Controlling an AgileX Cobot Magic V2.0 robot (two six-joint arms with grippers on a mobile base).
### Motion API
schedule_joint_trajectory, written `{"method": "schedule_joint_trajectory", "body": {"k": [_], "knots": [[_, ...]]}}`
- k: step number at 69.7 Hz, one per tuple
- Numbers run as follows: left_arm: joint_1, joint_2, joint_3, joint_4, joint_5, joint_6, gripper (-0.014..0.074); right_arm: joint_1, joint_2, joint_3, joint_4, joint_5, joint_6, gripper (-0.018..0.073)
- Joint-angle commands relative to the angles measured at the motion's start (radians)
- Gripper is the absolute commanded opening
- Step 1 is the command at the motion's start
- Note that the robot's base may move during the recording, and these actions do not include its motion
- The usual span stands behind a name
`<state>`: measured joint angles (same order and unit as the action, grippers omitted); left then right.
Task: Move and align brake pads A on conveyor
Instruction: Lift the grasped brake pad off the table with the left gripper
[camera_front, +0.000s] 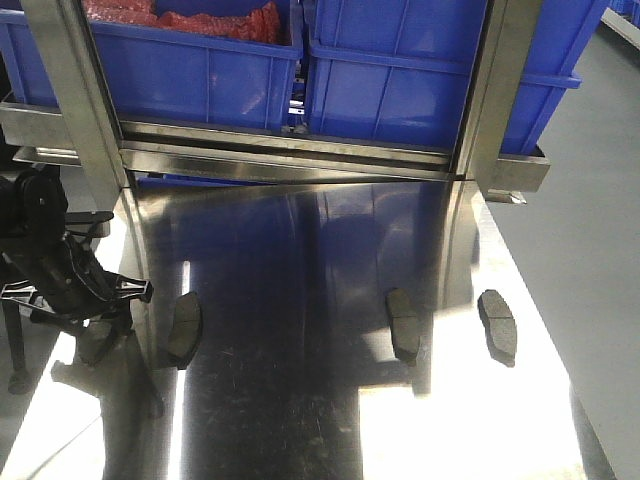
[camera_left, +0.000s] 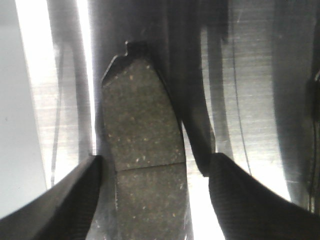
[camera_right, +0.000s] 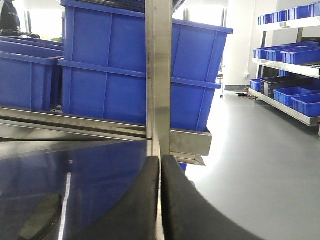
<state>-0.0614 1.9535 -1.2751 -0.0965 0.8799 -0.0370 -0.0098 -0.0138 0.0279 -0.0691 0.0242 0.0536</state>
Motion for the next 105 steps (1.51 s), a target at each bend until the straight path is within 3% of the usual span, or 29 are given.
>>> {"method": "schedule_joint_trajectory", "body": {"k": [1, 15, 29, 69, 105], "knots": [[-0.001, -0.012, -0.008, -0.003, 0.003, -0.009, 0.0431, -0.008, -0.008, 0.009, -0.007, -0.069, -0.007, -0.0009], [-0.001, -0.012, -0.008, -0.003, 0.025, -0.008, 0.0245, -0.008, -0.008, 0.009, -0.007, -0.069, -0.007, -0.0009], [-0.001, -0.027, -0.010, -0.003, 0.032, 0.002, -0.0010, -0.008, -0.008, 0.009, -0.007, -0.069, -0.007, -0.0009], [-0.001, -0.280, 0.008, 0.000, 0.001, 0.025, -0.0008, -0.008, -0.008, 0.009, -0.007, -0.069, -0.007, -0.0009], [-0.001, -0.728, 0.388, 0.017, -0.171, 0.025, -0.0007, -0.008, -0.008, 0.009, -0.007, -0.069, -0.007, -0.0009]]}}
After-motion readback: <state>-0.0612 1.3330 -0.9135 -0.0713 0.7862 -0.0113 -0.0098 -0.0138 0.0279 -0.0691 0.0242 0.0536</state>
